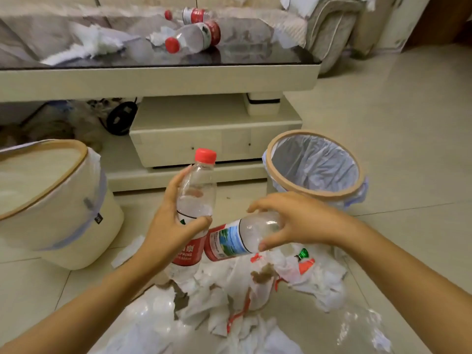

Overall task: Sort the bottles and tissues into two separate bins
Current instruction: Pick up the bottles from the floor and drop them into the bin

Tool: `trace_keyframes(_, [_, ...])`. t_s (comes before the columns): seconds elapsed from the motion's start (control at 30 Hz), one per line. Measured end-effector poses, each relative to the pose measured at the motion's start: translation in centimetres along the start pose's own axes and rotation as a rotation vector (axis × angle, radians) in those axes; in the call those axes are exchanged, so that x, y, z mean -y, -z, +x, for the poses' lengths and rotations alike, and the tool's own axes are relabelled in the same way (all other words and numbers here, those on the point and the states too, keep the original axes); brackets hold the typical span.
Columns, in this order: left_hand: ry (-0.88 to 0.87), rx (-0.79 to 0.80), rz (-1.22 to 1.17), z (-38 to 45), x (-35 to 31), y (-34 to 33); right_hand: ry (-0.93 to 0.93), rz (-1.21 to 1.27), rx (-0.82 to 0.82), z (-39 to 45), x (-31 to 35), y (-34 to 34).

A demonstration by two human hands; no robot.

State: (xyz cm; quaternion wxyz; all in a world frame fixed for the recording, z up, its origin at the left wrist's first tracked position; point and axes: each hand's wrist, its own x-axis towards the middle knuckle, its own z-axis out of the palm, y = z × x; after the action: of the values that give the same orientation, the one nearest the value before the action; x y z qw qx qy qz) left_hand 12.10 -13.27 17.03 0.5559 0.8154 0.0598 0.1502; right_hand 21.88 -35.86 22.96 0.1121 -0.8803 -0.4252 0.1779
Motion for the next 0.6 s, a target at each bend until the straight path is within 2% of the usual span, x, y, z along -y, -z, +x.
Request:
trace_keyframes(0.17, [-0.095, -0.027, -0.12, 5.5, -5.9, -5.5, -0.075, 0.181, -0.43, -0.3, -3.8, 5.4])
trace_keyframes(0.33, [-0.178, -0.115, -0.217, 12.9, -10.4, -11.4, -0.186, 0.218, -0.713, -0.9, -8.4, 11.1])
trace_keyframes(0.43, [-0.127, -0.14, -0.175, 16.1, -11.3, -14.7, -0.22, 0.179, -0.781, -0.6, -11.3, 13.2])
trace_keyframes(0.6, [-0.076, -0.073, -0.229, 19.0, -9.5, -18.8, -0.281, 0.065, -0.699, 0.8, -16.1, 12.9])
